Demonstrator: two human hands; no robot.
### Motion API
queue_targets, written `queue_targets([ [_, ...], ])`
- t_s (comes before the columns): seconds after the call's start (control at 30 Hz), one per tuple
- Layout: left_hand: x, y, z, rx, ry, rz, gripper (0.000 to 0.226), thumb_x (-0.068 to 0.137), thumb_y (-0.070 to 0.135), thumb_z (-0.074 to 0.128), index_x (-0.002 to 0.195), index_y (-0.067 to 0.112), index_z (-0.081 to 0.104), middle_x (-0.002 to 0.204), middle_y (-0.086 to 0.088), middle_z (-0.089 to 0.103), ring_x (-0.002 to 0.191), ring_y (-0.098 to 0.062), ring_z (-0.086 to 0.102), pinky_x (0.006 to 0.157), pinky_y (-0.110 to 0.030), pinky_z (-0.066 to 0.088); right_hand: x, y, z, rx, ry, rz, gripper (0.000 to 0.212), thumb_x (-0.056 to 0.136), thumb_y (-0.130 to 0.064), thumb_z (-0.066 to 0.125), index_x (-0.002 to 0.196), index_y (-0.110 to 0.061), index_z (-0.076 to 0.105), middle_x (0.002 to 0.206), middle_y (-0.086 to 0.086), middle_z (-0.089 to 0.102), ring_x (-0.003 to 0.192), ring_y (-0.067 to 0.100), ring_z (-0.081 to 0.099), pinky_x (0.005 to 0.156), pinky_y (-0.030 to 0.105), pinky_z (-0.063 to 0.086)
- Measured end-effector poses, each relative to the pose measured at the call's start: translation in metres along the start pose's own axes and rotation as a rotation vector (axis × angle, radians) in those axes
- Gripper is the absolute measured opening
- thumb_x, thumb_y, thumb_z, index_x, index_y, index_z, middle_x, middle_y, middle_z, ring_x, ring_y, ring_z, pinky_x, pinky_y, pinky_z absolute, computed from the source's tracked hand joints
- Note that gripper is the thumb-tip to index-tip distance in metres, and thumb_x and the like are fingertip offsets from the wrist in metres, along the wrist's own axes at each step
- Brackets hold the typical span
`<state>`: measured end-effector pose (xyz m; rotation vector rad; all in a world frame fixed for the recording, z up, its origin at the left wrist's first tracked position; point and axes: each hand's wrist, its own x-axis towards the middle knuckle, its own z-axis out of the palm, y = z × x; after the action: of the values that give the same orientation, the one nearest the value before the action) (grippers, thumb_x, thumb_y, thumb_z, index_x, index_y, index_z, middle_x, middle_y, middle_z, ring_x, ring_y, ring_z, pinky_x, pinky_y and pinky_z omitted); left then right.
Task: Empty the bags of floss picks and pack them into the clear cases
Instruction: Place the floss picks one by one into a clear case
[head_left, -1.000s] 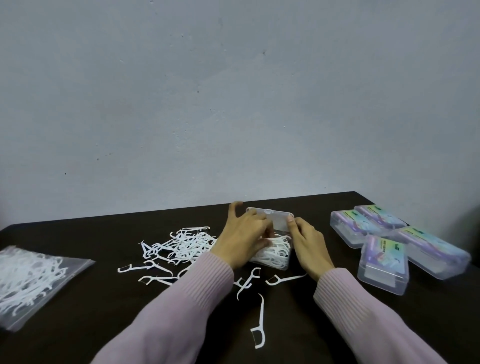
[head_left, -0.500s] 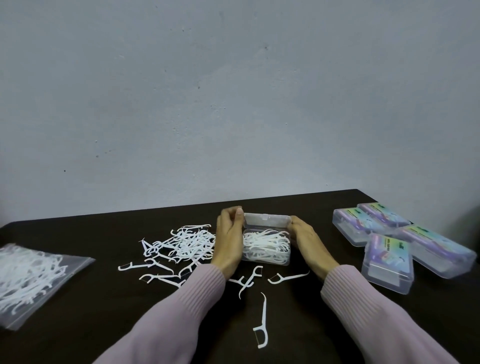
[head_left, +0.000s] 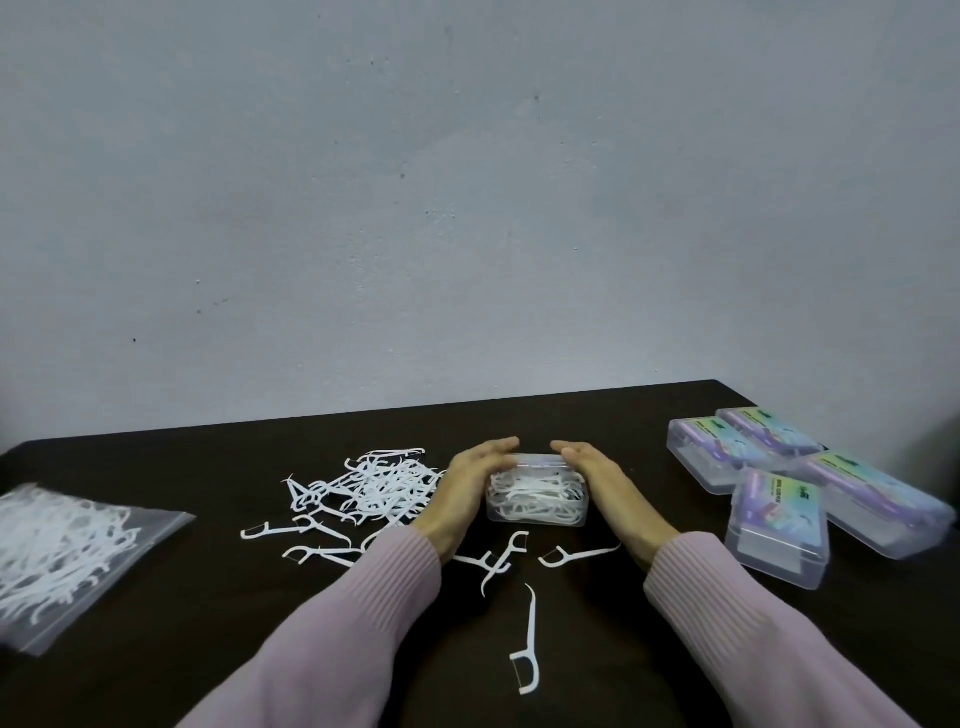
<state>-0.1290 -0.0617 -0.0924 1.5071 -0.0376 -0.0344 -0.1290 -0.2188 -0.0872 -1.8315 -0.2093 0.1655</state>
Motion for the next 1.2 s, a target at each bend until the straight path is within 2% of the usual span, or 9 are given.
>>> queue_targets([
  [0.07,-0.003,0.001,-0.009,0.108,-0.106,0.032,0.035,0.078,0.014,0.069,0.112,0.015,0.064,0.128,-0.009,0.058,0.117,-0.021,0.056,0.105,-0.037,0.041,0.001,0.003,-0.001,-0.029,0.014,-0.006,0.034,0.101,-0.031,0.029,0.129,-0.023,0.046,0.124,0.0,0.052,0.095,0.004,0.052,0.069,0.012,0.037],
  [0.13,-0.005,0.002,-0.017,0.287,-0.206,0.075,0.048,0.074,0.012,0.077,0.117,0.021,0.06,0.136,-0.001,0.05,0.122,-0.015,0.052,0.106,-0.031,0.041,0.0,0.003,-0.001,-0.046,0.02,-0.007,0.034,0.101,-0.029,0.028,0.129,-0.022,0.046,0.125,0.002,0.051,0.096,0.005,0.052,0.067,0.012,0.038],
  [0.27,-0.005,0.003,-0.026,0.396,-0.26,0.139,0.054,0.076,0.003,0.073,0.122,0.025,0.056,0.139,-0.001,0.048,0.124,-0.011,0.049,0.105,-0.022,0.039,0.001,0.004,-0.001,-0.05,0.012,0.002,0.034,0.101,-0.024,0.028,0.131,-0.02,0.044,0.124,0.003,0.051,0.09,0.001,0.053,0.061,0.009,0.039],
  [0.4,-0.006,0.005,-0.028,0.48,-0.269,0.189,0.049,0.079,0.006,0.071,0.122,0.024,0.058,0.141,-0.002,0.045,0.128,-0.006,0.042,0.107,-0.022,0.036,0.0,0.006,-0.001,-0.049,0.006,0.004,0.034,0.101,-0.018,0.03,0.132,-0.019,0.043,0.12,0.002,0.048,0.088,0.003,0.054,0.058,0.007,0.043],
  [0.53,-0.006,0.006,-0.031,0.71,-0.27,0.273,0.048,0.082,0.022,0.069,0.127,0.031,0.054,0.147,0.001,0.038,0.135,-0.001,0.03,0.113,-0.025,0.025,-0.001,0.006,0.0,-0.104,0.004,-0.016,0.035,0.101,-0.016,0.031,0.134,-0.019,0.039,0.121,0.0,0.044,0.088,0.003,0.052,0.059,0.009,0.044],
  [0.63,-0.008,0.01,-0.031,0.95,-0.251,0.394,0.049,0.086,0.026,0.065,0.133,0.025,0.05,0.149,0.002,0.035,0.138,-0.006,0.028,0.111,-0.017,0.021,-0.001,0.006,0.0,-0.155,0.013,-0.041,0.036,0.1,-0.016,0.033,0.136,-0.019,0.038,0.131,0.003,0.043,0.1,0.006,0.05,0.066,0.011,0.044],
  [0.77,-0.009,0.014,-0.028,1.258,-0.3,0.453,0.052,0.094,0.033,0.052,0.143,0.024,0.036,0.153,0.001,0.029,0.141,-0.007,0.023,0.116,-0.027,0.019,-0.002,0.006,0.0,-0.198,0.009,-0.067,0.036,0.1,-0.016,0.034,0.136,-0.018,0.037,0.136,0.003,0.04,0.105,0.009,0.049,0.068,0.011,0.044],
  [1.1,-0.012,0.008,-0.026,1.468,-0.326,0.449,0.054,0.101,0.035,0.032,0.15,0.028,0.011,0.159,0.001,0.007,0.145,-0.008,0.005,0.118,-0.027,0.01,-0.002,0.007,0.002,-0.3,0.033,-0.129,0.036,0.1,-0.017,0.034,0.136,-0.017,0.036,0.138,0.003,0.037,0.11,0.009,0.047,0.084,0.018,0.045],
  [1.2,-0.012,0.007,-0.025,1.503,-0.331,0.448,0.055,0.101,0.035,0.032,0.15,0.028,0.007,0.159,0.001,0.004,0.145,-0.009,0.003,0.118,-0.027,0.01,-0.002,0.008,0.003,-0.344,0.039,-0.154,0.036,0.1,-0.018,0.033,0.136,-0.017,0.037,0.138,0.003,0.037,0.109,0.008,0.046,0.08,0.014,0.043],
])
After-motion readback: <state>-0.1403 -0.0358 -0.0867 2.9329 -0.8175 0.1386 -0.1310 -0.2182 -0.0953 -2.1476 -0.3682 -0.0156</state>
